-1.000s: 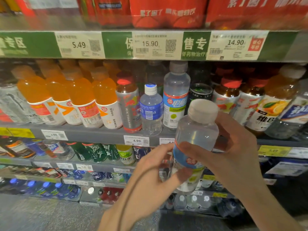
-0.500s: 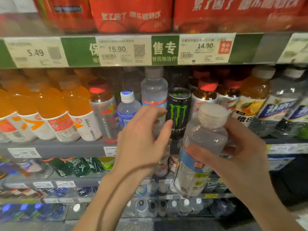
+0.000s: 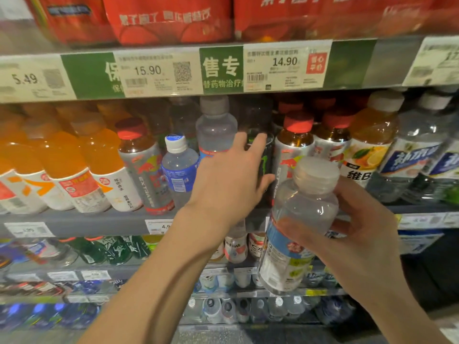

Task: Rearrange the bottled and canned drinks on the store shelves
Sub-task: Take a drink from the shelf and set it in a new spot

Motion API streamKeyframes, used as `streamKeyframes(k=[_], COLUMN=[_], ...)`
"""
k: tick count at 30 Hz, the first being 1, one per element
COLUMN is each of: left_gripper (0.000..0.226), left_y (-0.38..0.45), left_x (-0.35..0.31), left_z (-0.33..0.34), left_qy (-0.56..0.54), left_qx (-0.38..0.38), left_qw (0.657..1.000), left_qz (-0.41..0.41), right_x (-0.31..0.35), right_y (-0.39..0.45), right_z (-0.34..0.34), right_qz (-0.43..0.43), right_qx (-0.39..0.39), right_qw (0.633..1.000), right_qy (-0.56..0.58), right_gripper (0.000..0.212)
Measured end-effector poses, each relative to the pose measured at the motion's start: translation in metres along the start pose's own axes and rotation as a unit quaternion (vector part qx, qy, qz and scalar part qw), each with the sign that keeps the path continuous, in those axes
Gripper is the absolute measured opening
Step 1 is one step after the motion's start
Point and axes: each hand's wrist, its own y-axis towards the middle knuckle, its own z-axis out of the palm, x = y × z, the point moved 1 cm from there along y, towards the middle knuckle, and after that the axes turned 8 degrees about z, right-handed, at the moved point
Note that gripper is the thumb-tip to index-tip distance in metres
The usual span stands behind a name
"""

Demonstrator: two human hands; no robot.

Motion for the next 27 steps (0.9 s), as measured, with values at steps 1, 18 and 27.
streamKeyframes(k=[1,18,27], left_gripper=[0.067,0.048,0.042], left_y=[-0.002,-0.062,-0.105], left_x=[-0.002,-0.006,0.031], left_z=[0.0,-0.003,-0.027], left_qy=[-0.001,-0.186,-0.185], left_qx=[-0.009,-0.273,-0.359], left_qw=[1.0,0.944,0.906], left_qz=[-0.002,-0.03,-0.122], right_x=[0.0,0.008,0.037], right_y=[0.0,0.009,0.033], right_z=[-0.001,-0.017,0.001], right_qz=[-0.001,-0.03,-0.06], right_qx=[0.001,0.012,0.018], right_qw=[1.0,0.999,0.998], right_qy=[0.002,0.02,-0.001], right_gripper=[0.059,0.054,0.055])
